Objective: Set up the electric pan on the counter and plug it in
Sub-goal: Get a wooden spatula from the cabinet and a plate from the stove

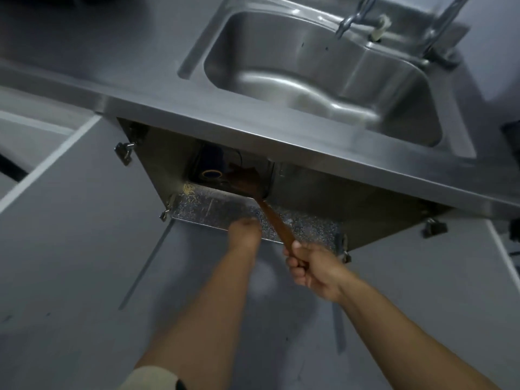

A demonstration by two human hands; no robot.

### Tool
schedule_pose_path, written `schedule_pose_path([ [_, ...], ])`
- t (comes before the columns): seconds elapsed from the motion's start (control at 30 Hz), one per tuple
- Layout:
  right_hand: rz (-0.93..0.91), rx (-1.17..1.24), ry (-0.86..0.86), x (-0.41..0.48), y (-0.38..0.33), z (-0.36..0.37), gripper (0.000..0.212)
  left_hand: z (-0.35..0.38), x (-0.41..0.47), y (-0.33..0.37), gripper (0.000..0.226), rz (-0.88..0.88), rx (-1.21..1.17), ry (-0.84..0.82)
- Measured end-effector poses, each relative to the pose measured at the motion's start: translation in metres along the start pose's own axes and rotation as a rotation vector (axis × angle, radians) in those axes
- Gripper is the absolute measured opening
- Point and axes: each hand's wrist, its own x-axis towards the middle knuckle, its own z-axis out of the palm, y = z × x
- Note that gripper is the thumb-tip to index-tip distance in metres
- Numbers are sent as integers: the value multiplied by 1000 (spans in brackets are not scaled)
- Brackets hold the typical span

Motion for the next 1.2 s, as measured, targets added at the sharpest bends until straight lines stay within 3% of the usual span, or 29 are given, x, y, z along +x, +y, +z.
schedule_pose_path([
  [0.3,-5,-23,-43,-109,35,-21,25,29,-104,-13,21,-213,-238,-226],
  [0.47,-29,-151,-48,-165,55,-52,30,51,-163,-35,26,-291,-366,-203],
  [0.63,-206,-289,252,-222,52,-121,28,59,-210,-39,31,-306,-431,-127],
  [0.7,-321,-305,477,-245,49,-159,26,59,-226,-39,30,-303,-376,-150],
  [0.8,-402,-524,862,-267,53,-214,21,59,-244,-39,31,-302,-342,-207],
  [0.9,-252,-784,1006,-270,66,-255,18,59,-258,-40,30,-295,-318,-252],
  [1.03,0,-833,897,-254,79,-273,31,54,-268,-43,28,-294,-294,-291],
  [1.2,32,-817,859,-243,85,-260,34,45,-274,-44,23,-285,-209,-301],
])
